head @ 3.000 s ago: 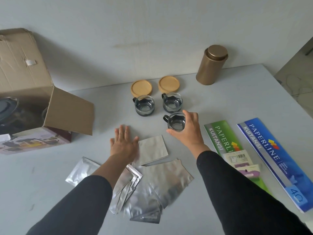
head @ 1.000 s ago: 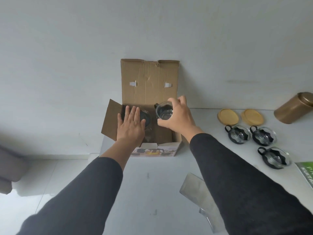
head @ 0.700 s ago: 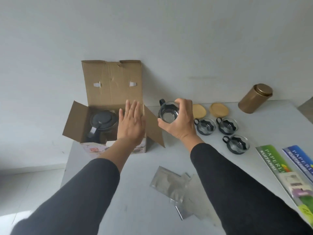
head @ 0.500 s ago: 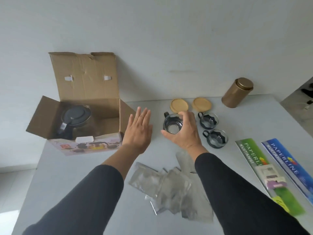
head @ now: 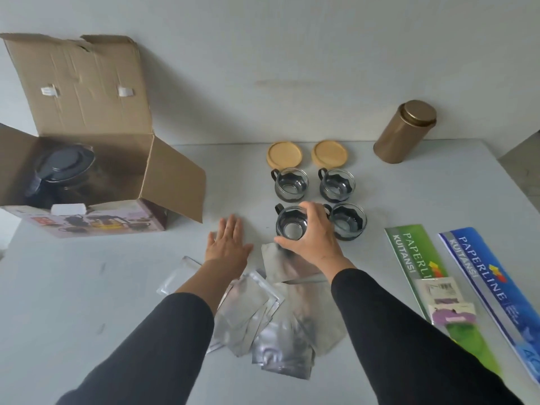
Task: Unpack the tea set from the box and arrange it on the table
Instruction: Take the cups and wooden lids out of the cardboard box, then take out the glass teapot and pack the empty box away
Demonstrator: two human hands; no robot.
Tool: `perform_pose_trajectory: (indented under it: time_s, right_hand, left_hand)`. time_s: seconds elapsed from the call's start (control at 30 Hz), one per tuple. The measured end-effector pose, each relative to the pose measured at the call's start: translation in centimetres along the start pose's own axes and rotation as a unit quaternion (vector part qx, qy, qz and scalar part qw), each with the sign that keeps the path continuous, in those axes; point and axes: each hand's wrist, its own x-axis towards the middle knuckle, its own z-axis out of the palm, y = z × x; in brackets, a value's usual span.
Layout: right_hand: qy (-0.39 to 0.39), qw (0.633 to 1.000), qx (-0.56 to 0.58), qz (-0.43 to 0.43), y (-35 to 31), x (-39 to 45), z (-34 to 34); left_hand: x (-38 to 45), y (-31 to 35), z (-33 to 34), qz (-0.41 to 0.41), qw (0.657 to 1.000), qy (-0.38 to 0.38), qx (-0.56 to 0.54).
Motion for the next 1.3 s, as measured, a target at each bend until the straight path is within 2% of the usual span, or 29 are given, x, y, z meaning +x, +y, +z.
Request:
perform_pose_trajectory:
  time_s: [0.63, 0.73, 0.83, 0.9, 1.13, 1.3]
  right_hand:
    - [-0.047, 0.999, -0.006, -0.006, 0.7, 0.5, -0.4]
    - [-0.009, 0.999, -0.022, -0.039, -0.5, 0.6, -1.4]
    - [0.042, 0.996, -0.025, -0.077, -2.7, 1.3, -2.1]
    - [0.049, 0.994, -0.019, -0.097, -4.7, 2.0, -2.3]
    - [0.039, 0.985, -0.006, -0.165, -14.6, 4.5, -0.3]
    - [-0.008, 0.982, 0.008, -0.19, -23.0, 5.2, 3.9]
  left_hand:
    - [-0.2, 0.2, -0.3, -0.015, 1.0, -0.001, 0.006]
    - [-1.0, 0.2, -1.4, 0.007, 0.999, 0.033, 0.015]
    - [-1.7, -0.5, -3.6, 0.023, 0.997, 0.07, 0.001]
    - [-2.1, -1.4, -5.4, 0.028, 0.995, 0.1, -0.007]
    - [-4.2, -8.3, -11.4, -0.013, 0.978, 0.21, 0.002]
    - [-5.3, -16.9, -14.3, -0.062, 0.968, 0.241, 0.021]
